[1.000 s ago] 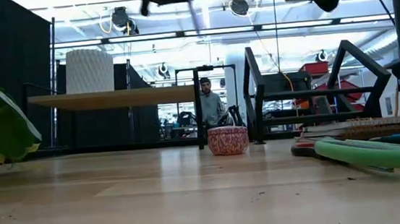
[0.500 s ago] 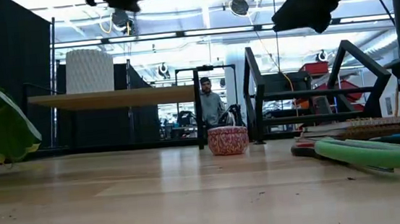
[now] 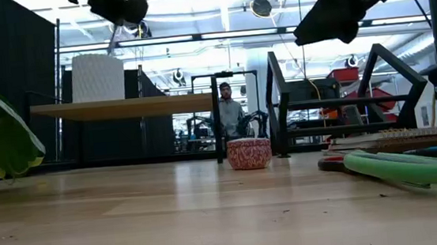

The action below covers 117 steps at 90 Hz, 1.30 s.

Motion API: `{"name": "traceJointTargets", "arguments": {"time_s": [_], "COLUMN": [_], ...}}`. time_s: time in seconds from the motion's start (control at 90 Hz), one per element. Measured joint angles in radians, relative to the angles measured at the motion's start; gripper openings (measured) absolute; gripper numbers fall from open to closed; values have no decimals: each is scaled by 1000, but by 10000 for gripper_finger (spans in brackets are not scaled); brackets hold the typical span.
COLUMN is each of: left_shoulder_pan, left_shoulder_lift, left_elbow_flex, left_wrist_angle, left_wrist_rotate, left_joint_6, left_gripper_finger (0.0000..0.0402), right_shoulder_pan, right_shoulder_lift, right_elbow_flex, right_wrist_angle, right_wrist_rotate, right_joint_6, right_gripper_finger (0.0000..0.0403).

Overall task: Stock shelves
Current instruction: Put the purple pen into the white pen holder

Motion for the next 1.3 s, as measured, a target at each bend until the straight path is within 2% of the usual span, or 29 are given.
{"name": "traceJointTargets", "arguments": {"time_s": [0.144,0.356,0.533,0.778,1.044,1.3], "left_shoulder_pan": [38,79,87,110,229,222], "left_shoulder_lift": [-5,-30,-50,-61,-58,-58], "left_elbow_flex": [-66,-167,-164,-147,-231,-261], "left_wrist_angle": [-35,113,197,232,282,290], "left_wrist_rotate": [6,17,97,89,205,232], "left_joint_6": [-110,-105,-48,42,-31,-61], "left_gripper_finger": [11,14,13,13,13,22], "right_shoulder_pan": [0,0,0,0,0,0], "right_shoulder_lift": [0,0,0,0,0,0], "right_elbow_flex": [0,0,0,0,0,0], "right_wrist_angle": [7,7,5,6,10,9], "right_wrist_rotate": [0,-4,-4,0,0,-3], "right_joint_6": [13,35,52,53,67,71], "right_gripper_finger": [146,146,146,146,146,146]}}
